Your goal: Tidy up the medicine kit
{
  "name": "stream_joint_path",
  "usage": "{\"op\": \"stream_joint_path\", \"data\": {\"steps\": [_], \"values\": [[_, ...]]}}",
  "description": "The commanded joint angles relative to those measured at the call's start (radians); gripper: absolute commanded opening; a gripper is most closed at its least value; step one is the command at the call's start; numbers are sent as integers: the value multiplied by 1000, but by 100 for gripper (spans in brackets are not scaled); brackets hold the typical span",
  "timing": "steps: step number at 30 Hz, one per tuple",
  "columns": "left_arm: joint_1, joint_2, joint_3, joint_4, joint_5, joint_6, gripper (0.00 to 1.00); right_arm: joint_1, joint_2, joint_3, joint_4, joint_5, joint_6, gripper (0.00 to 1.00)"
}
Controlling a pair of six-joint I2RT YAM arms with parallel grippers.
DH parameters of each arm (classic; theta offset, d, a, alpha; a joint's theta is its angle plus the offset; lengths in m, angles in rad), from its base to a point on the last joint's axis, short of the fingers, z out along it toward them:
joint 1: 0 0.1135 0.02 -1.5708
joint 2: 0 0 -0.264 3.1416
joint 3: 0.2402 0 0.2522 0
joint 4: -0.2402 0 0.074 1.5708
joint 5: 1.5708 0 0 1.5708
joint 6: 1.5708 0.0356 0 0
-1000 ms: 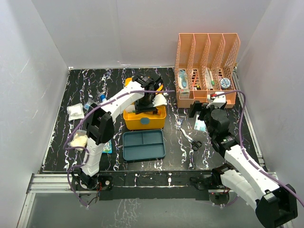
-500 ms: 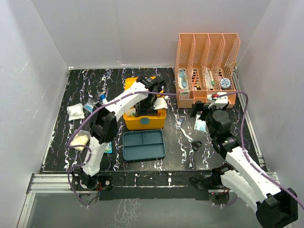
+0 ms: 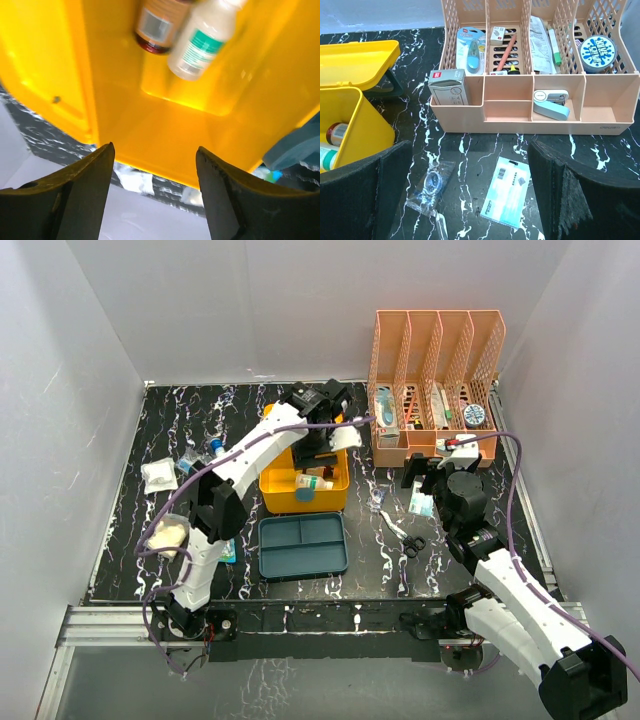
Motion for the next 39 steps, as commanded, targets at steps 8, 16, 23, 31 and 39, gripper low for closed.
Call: {"op": "stream_joint_path", "data": {"steps": [8, 16, 23, 31, 39], "values": [[407, -359, 1, 443, 152, -241, 78, 4, 1, 75, -10, 5, -41, 98], [703, -321, -165, 544, 317, -557, 75, 5, 15, 70, -7, -21, -10, 98], [719, -242, -279, 632, 340, -805, 74, 12, 78, 164, -136, -21, 7, 98], [719, -180, -379, 705, 295, -920, 73, 183, 223, 305, -198, 73, 31, 98], [718, -160, -400, 702, 298, -939, 73, 422, 527, 564, -227, 162, 17, 98]]}}
